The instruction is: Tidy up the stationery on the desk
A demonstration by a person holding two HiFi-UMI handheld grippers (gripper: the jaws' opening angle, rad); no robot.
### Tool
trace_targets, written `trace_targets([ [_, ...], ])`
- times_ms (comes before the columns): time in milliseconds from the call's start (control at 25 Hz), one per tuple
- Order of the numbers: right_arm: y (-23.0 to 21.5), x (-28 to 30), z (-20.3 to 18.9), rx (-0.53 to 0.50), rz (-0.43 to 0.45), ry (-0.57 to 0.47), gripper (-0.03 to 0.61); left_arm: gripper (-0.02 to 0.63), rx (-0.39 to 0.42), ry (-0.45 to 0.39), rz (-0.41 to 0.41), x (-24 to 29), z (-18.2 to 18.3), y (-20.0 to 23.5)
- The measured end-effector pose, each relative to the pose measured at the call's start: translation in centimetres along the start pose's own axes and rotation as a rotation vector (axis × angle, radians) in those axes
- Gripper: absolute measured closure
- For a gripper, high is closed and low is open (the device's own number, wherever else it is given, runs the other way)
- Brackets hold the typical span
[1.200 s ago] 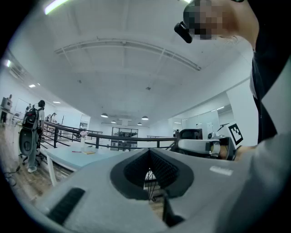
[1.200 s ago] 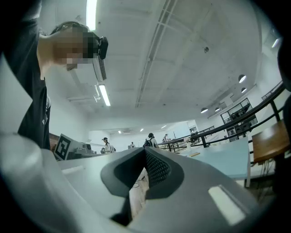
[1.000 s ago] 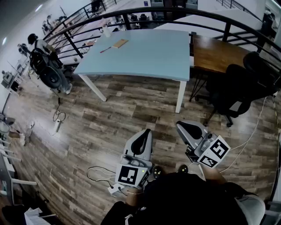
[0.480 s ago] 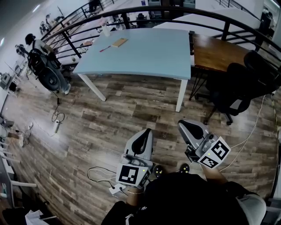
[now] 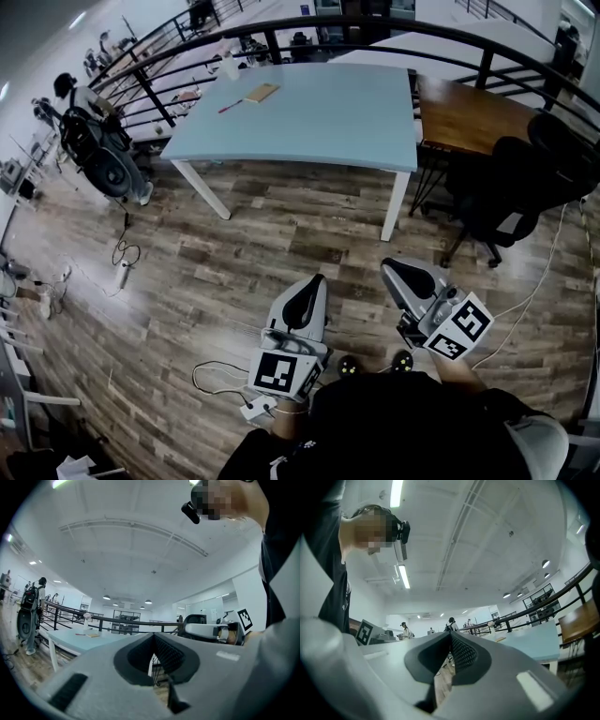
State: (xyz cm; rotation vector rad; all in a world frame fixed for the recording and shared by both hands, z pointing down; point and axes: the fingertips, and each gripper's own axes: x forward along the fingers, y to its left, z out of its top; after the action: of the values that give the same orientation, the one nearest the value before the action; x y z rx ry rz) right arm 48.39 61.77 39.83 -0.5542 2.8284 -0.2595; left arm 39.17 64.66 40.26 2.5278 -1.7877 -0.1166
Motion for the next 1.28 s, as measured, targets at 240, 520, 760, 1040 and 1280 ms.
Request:
trace_targets([
  [240,0.5,1.5,-1.0,0.000,-0.017,0.015,0.580,0.617,-0.007,0.010,0.000,-0.9,-0.5,2.0],
  [520,0.8,3.1,-1.2,-0.003,-0.025,0.017,0.581,0.617,-0.014,0.014,0.009,-1.5,-0.6,4.0],
  [760,0.7,4.0,-1.2,-0.005,-0.021,0.033,0.581,0.617,-0.042,0.007,0.036,-2.2,-0.9,4.9],
  [1040,-0.8,5.6,-1.7,0.015,0.009,0.038,0.581,0.617,-0.063,0.020,0.097,-1.6,-1.8,7.0],
  [1280,-3.9,8.4,-2.1,0.023,0.046,0.037,0.581,0.617,-0.067,0.035,0.148,0.5,-2.1,9.1],
])
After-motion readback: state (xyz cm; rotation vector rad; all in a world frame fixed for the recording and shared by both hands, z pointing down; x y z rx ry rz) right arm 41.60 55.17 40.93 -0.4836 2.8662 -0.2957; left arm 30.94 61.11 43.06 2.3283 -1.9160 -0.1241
